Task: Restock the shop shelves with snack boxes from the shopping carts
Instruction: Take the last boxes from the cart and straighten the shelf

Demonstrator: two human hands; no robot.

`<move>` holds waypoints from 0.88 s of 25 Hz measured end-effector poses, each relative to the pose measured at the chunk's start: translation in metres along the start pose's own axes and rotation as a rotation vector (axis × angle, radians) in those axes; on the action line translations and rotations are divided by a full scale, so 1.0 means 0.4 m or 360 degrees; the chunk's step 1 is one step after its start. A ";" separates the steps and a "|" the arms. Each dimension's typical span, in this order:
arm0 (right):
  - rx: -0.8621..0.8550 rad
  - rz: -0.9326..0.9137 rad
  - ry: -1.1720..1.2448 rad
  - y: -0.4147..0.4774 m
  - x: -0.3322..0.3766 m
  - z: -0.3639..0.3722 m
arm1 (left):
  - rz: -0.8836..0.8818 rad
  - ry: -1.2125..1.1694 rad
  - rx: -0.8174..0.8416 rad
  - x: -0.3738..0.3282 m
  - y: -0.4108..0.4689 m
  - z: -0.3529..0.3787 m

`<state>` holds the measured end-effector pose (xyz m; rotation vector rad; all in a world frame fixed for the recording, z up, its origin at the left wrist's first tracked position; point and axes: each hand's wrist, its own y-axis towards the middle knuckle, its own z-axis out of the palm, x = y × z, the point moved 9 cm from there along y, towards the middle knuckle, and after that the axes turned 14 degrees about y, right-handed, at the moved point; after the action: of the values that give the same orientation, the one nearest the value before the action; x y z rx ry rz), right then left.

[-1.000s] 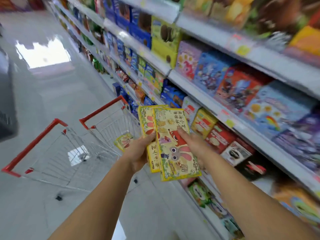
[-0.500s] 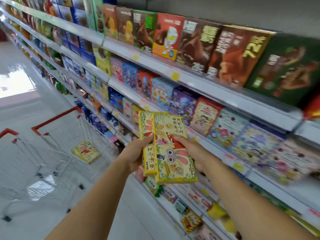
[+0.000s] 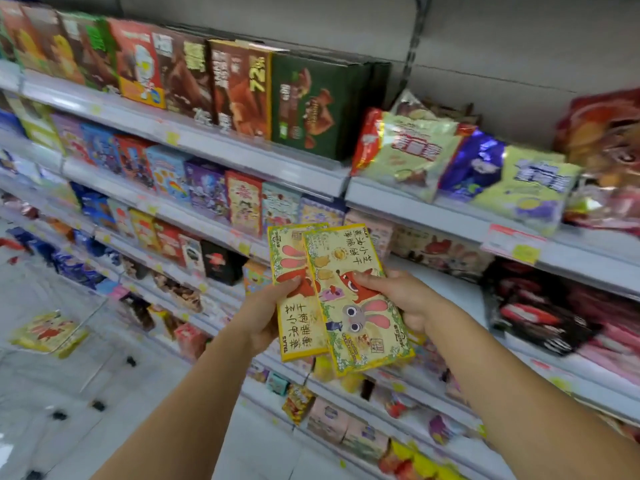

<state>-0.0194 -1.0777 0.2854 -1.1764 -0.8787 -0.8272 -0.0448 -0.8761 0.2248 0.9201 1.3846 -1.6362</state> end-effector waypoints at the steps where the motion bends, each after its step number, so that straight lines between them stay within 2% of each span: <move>1: -0.0062 0.0008 -0.0018 -0.029 -0.003 -0.045 | -0.0014 0.0024 0.0025 0.006 -0.005 0.028; 6: -0.0422 0.0082 -0.0242 -0.130 -0.018 -0.257 | -0.0063 0.0012 0.0099 0.077 -0.030 0.084; 10: -0.0746 -0.0217 -0.0598 -0.149 0.087 -0.334 | -0.0086 -0.0013 0.0093 0.095 -0.052 0.094; 12: -0.0885 -0.0330 -0.0988 -0.124 0.157 -0.353 | -0.0063 -0.0001 0.0102 0.080 -0.056 0.101; 14: -0.0887 -0.0288 -0.1499 -0.078 0.198 -0.349 | -0.0046 -0.0002 0.0084 0.071 -0.048 0.105; 16: -0.0793 -0.0236 -0.1746 -0.028 0.212 -0.328 | -0.0025 -0.0036 0.0050 0.067 -0.038 0.107; 22: -0.0622 -0.0279 -0.1496 0.100 0.219 -0.356 | 0.0084 -0.0283 -0.0008 0.105 0.003 0.149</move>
<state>0.0735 -1.2168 0.3259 -1.9059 -1.6465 -0.5720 -0.0640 -0.9398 0.1951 0.7813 1.2329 -1.6322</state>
